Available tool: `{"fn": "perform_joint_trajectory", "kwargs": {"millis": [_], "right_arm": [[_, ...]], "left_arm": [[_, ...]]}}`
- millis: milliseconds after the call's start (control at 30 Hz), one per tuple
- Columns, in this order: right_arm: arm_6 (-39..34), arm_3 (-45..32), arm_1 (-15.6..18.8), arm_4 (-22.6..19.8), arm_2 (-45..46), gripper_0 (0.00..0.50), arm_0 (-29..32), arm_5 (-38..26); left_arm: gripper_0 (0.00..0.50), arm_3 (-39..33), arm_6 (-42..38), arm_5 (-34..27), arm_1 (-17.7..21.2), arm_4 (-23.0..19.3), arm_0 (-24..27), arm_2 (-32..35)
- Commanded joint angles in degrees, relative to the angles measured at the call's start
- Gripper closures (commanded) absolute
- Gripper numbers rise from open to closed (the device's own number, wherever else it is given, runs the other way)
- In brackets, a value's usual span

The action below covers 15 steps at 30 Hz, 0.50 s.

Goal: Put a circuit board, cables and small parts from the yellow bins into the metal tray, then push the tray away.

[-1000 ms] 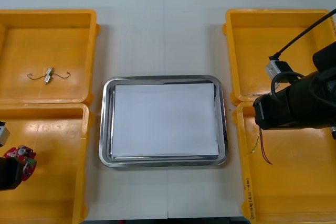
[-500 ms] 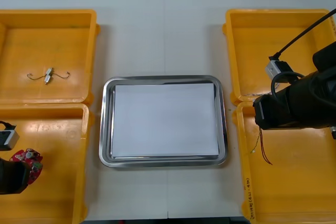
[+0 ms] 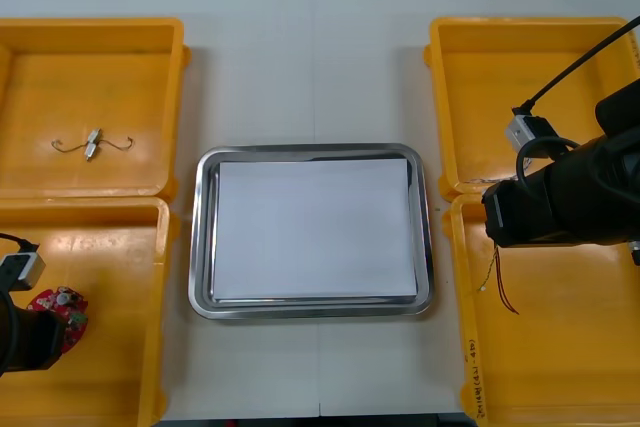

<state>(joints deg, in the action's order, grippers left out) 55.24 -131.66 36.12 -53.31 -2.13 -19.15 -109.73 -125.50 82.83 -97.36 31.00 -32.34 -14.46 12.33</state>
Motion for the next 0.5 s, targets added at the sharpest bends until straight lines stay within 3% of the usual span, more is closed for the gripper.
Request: {"fn": "perform_joint_trajectory", "kwargs": {"millis": [33,100,233,333,400,500], "right_arm": [[0.9,-0.3,0.4,-0.1,-0.5,0.5,-1.3,-0.3],[0.8,-0.3,0.4,-0.1,-0.5,0.5,-1.3,-0.3],[0.7,-0.3,0.4,-0.1,-0.5,0.5,-1.3,-0.3],[0.8,-0.3,0.4,-0.1,-0.5,0.5,-1.3,-0.3],[0.8,-0.3,0.4,-0.1,-0.5,0.5,-1.3,-0.3],[0.9,-0.3,0.4,-0.1,-0.5,0.5,-1.2,-0.3]], "left_arm": [[0.484,0.1,6.7,0.5,2.1,1.6,-0.6,-1.3],[0.472,0.1,6.8,0.5,2.1,1.6,-0.7,-1.2],[0.339,0.1,7.0,0.5,2.1,1.6,-0.6,-1.3],[0.079,0.2,6.9,0.5,2.1,1.5,-0.4,-1.2],[0.0,0.2,7.0,0.5,2.1,1.5,-0.2,-1.2],[0.0,0.0,7.0,0.2,2.1,1.1,0.0,-0.4]]}}
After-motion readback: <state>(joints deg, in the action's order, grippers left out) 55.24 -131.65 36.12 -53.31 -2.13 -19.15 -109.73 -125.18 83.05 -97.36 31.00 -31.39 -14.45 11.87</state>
